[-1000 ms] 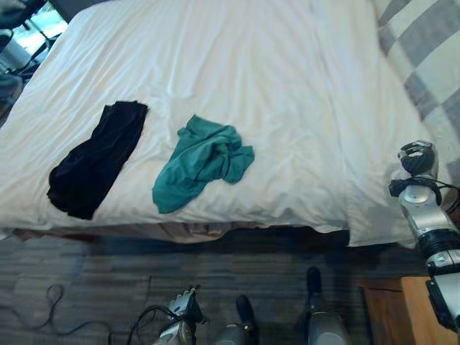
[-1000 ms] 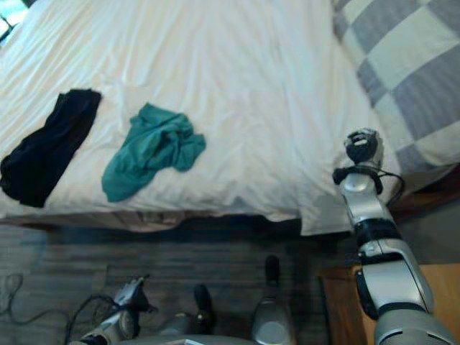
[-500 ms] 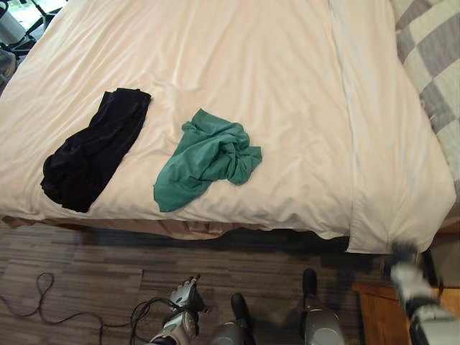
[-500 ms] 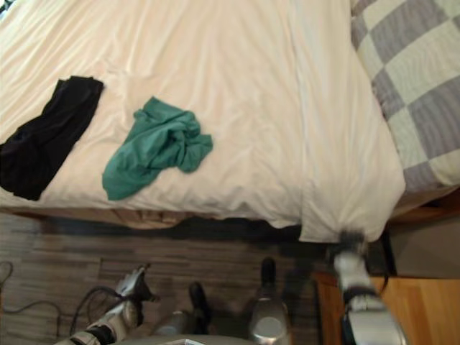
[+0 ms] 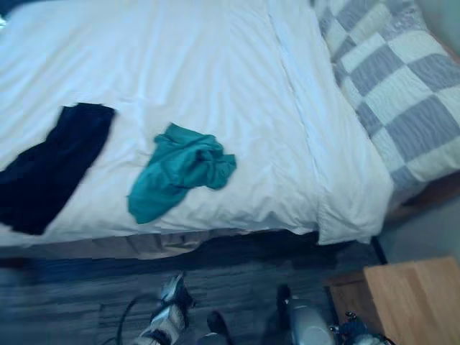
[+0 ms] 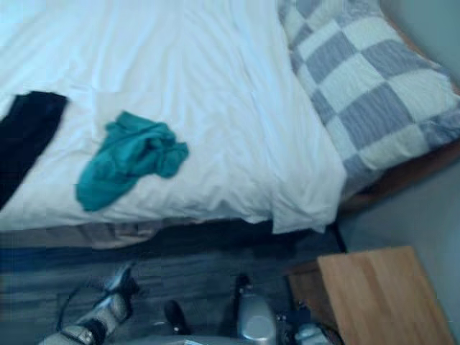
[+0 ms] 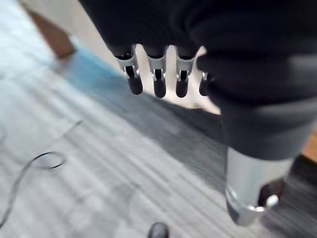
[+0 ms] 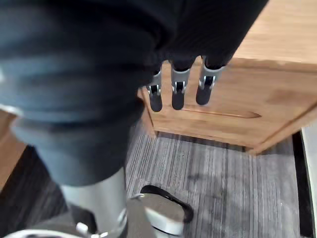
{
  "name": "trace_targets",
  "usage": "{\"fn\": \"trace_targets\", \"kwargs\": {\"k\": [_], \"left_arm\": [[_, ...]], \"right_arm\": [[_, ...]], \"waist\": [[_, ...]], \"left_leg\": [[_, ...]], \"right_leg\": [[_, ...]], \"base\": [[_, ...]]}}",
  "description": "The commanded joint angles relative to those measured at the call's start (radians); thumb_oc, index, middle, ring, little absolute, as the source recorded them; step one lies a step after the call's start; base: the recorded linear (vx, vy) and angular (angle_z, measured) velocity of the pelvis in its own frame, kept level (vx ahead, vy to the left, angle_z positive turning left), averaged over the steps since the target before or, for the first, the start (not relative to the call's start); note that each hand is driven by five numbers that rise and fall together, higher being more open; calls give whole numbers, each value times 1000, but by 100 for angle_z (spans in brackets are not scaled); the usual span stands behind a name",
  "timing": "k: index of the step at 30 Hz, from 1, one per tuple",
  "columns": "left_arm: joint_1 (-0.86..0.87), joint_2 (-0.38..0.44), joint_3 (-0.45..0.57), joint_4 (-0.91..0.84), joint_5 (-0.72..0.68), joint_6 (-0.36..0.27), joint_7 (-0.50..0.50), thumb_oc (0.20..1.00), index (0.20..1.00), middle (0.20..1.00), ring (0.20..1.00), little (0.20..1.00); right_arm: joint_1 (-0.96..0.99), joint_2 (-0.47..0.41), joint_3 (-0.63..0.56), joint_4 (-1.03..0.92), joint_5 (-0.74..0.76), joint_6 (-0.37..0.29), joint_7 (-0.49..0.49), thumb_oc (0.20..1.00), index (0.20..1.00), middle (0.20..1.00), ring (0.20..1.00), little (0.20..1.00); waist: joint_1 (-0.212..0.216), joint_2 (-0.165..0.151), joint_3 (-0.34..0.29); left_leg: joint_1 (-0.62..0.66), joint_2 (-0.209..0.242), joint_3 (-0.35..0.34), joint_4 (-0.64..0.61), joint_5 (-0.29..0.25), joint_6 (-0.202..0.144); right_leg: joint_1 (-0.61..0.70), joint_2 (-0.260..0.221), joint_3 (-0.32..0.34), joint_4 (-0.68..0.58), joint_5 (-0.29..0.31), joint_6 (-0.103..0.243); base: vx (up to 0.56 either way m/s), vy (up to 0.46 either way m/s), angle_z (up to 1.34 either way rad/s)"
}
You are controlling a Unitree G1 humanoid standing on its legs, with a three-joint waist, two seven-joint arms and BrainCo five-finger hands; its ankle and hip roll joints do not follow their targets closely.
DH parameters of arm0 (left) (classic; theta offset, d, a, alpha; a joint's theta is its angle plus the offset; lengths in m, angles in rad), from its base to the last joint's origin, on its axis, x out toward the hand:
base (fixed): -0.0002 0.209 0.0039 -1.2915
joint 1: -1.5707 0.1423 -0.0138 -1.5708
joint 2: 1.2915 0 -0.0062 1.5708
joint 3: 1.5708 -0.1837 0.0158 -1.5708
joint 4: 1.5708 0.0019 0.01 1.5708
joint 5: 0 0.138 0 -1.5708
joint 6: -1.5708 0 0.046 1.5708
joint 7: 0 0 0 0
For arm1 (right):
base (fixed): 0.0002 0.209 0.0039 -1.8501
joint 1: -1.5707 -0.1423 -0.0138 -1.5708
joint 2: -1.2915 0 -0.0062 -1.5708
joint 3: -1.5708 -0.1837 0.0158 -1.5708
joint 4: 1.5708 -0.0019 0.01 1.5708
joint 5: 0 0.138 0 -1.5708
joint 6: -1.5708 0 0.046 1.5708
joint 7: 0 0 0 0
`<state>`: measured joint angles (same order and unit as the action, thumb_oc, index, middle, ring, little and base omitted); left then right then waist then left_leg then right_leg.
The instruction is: Tidy up the quilt and then pick up the clothes from the bed and put them into the laundry hamper.
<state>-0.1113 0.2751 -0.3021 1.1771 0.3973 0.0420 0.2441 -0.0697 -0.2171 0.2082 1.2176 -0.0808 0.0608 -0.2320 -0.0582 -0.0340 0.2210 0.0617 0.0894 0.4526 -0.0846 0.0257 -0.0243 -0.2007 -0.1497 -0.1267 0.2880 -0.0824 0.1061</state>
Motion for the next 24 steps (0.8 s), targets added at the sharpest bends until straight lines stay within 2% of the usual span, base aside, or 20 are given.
{"fn": "trace_targets", "kwargs": {"k": [1,2,3,5,6,7,8,9,10,11,14,15,16,17,18,20,21,22,23,24], "left_arm": [[-50,-22,16,10,-132,-30,40,1000,1000,1000,1000,1000],[-56,-32,24,5,-162,-37,35,1000,1000,1000,1000,1000],[-59,-46,24,9,-185,-39,25,1000,1000,1000,1000,1000],[-60,-46,24,9,-185,-39,25,1000,1000,1000,1000,1000],[-32,-57,21,35,-167,-30,25,1000,1000,1000,1000,1000],[-32,-57,21,35,-167,-30,25,1000,1000,1000,1000,1000],[-23,-62,28,50,-164,-26,30,1000,1000,1000,1000,1000],[-22,-62,28,50,-164,-26,30,1000,1000,1000,1000,1000],[-22,-66,6,62,-137,-23,24,1000,1000,1000,1000,1000],[-23,-65,-14,70,-109,-20,17,1000,1000,1000,1000,1000],[-37,-55,-90,77,-7,-16,-10,1000,1000,1000,1000,1000],[-54,-41,-130,75,53,-10,-13,1000,1000,1000,1000,1000],[-58,-28,-122,62,37,-10,-14,1000,1000,1000,1000,1000],[-52,-4,-74,51,-20,-2,-17,1000,1000,1000,1000,1000],[-52,-3,-74,51,-20,-2,-18,1000,1000,1000,1000,1000],[-58,48,-80,56,16,5,-30,1000,1000,1000,1000,1000],[-58,48,-80,56,16,5,-30,1000,1000,1000,1000,1000],[-58,55,-76,58,16,9,-36,1000,1000,1000,1000,1000],[-56,67,-71,79,29,18,-52,1000,1000,1000,1000,1000],[-52,66,-59,93,20,21,-52,1000,1000,1000,1000,1000]], "right_arm": [[-60,-39,49,34,-79,19,19,1000,1000,1000,1000,1000],[-75,-54,55,45,-96,25,20,1000,1000,1000,1000,1000],[-82,-75,68,73,-151,39,18,1000,1000,1000,1000,1000],[-83,-76,68,73,-151,39,18,1000,1000,1000,1000,1000],[-61,-74,81,85,-192,44,30,1000,1000,1000,1000,1000],[-61,-74,81,85,-192,44,30,1000,1000,1000,1000,1000],[-42,-67,78,73,-187,37,32,1000,1000,1000,1000,1000],[-40,-67,78,72,-187,37,32,1000,1000,1000,1000,1000],[-17,-65,62,70,-168,32,33,1000,1000,1000,1000,1000],[-4,-64,52,79,-163,33,37,1000,1000,1000,1000,1000],[24,-60,32,98,-165,31,49,1000,1000,1000,1000,1000],[35,-57,22,116,-177,37,56,1000,1000,1000,1000,1000],[33,-56,16,120,-177,45,47,1000,1000,1000,1000,1000],[41,-35,15,107,-169,53,44,1000,1000,1000,1000,1000],[41,-35,16,106,-169,53,44,1000,1000,1000,1000,1000],[34,-4,38,77,-139,36,44,1000,1000,1000,1000,1000],[34,-4,38,77,-139,36,44,1000,1000,1000,1000,1000],[29,-1,40,71,-120,34,40,1000,1000,1000,1000,1000],[17,7,56,56,-105,24,33,1000,1000,1000,1000,1000],[8,5,66,50,-104,18,32,1000,1000,1000,1000,1000]], "waist": [[15,11,81],[27,12,96],[37,23,111],[35,24,107],[35,22,71],[35,22,71],[30,16,42],[29,16,43],[18,9,16],[14,10,-1],[1,10,-36],[-1,2,-50],[0,-10,-48],[5,-40,-43],[6,-42,-44],[-18,-55,-23],[-16,-55,-23],[-26,-52,-13],[-45,-52,2],[-55,-50,5]], "left_leg": [[-157,-38,-44,226,-81,-54],[-212,-27,-68,305,-70,-85],[-269,16,-142,376,-16,-154],[-273,16,-144,374,-13,-154],[-185,121,-156,254,-13,-141],[-185,121,-155,253,-13,-141],[-154,205,-177,163,44,-152],[-148,205,-177,155,48,-153],[-137,292,-176,67,121,-177],[-131,319,-160,41,139,-187],[-124,316,-128,-3,134,-209],[-126,293,-131,-3,115,-210],[-121,258,-136,0,96,-198],[-102,203,-105,-3,58,-161],[-101,201,-103,-3,58,-161],[-75,160,-74,-3,16,-116],[-74,162,-71,-3,15,-117],[-61,148,-62,-3,6,-107],[-33,103,-45,-3,-19,-88],[-18,70,-40,-3,-42,-78]], "right_leg": [[205,-37,-11,-353,30,59],[218,-47,-21,-367,24,49],[230,-60,-56,-375,22,42],[226,-61,-58,-375,23,42],[229,-109,-84,-375,42,74],[229,-109,-84,-375,42,74],[222,-146,-82,-375,59,99],[225,-145,-84,-375,58,99],[229,-180,-85,-375,61,123],[236,-197,-93,-375,62,135],[259,-233,-115,-375,86,156],[274,-259,-118,-375,123,156],[273,-291,-120,-354,218,156],[233,-336,-135,-283,286,156],[231,-337,-133,-281,285,156],[149,-179,-80,-167,145,109],[145,-178,-77,-161,142,108],[129,-104,-54,-149,93,98],[109,26,-65,-160,43,77],[98,75,-63,-173,33,62]], "base": [[-207,5,12],[-250,73,3],[-166,71,19],[-18,192,56],[65,317,62],[133,650,39],[73,330,21],[163,717,36],[152,596,37],[228,846,36],[172,519,34],[133,412,33],[193,712,17],[109,495,14],[152,643,24],[118,452,22],[70,252,4],[151,371,-3],[225,493,7],[303,479,-5]]}}
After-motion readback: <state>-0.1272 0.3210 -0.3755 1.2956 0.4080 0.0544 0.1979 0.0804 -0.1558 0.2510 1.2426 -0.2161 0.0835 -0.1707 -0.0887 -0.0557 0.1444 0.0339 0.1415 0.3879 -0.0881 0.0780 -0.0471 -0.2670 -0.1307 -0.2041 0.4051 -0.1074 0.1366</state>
